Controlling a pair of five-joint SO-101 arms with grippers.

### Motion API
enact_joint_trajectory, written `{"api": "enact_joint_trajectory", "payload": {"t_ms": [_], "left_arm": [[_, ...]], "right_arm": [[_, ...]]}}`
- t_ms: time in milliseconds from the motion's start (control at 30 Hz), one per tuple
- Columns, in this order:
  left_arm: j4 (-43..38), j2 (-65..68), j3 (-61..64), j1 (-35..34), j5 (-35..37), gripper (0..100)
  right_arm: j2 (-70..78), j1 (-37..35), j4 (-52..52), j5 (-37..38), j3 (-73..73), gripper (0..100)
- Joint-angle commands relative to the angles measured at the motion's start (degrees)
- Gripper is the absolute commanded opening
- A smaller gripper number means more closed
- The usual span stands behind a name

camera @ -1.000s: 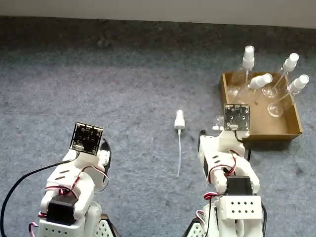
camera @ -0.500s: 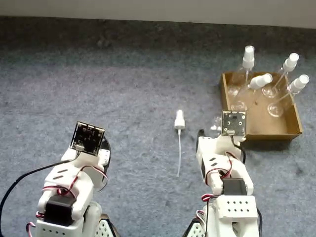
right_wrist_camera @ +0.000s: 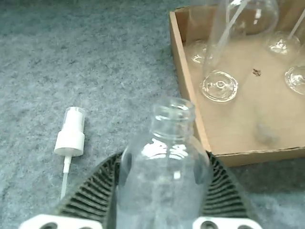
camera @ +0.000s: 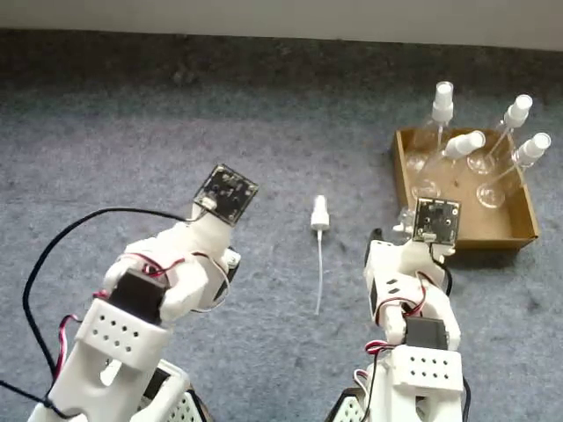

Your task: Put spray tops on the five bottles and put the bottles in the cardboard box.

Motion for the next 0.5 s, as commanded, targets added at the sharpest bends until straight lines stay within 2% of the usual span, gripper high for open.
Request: {"api": "enact_joint_trajectory", "payload": {"t_ms": [0, 467], "left_arm": [[-0.4, 10.0, -8.5, 5.8, -0.1, 1], [-0.4, 40.0, -33.2, 11.6, 11.5, 1]], "right_arm": [[-1.1, 1.0, -1.5, -0.3, -0.7, 11.2], [-1.1, 1.2, -1.5, -0.2, 0.6, 11.2]]}}
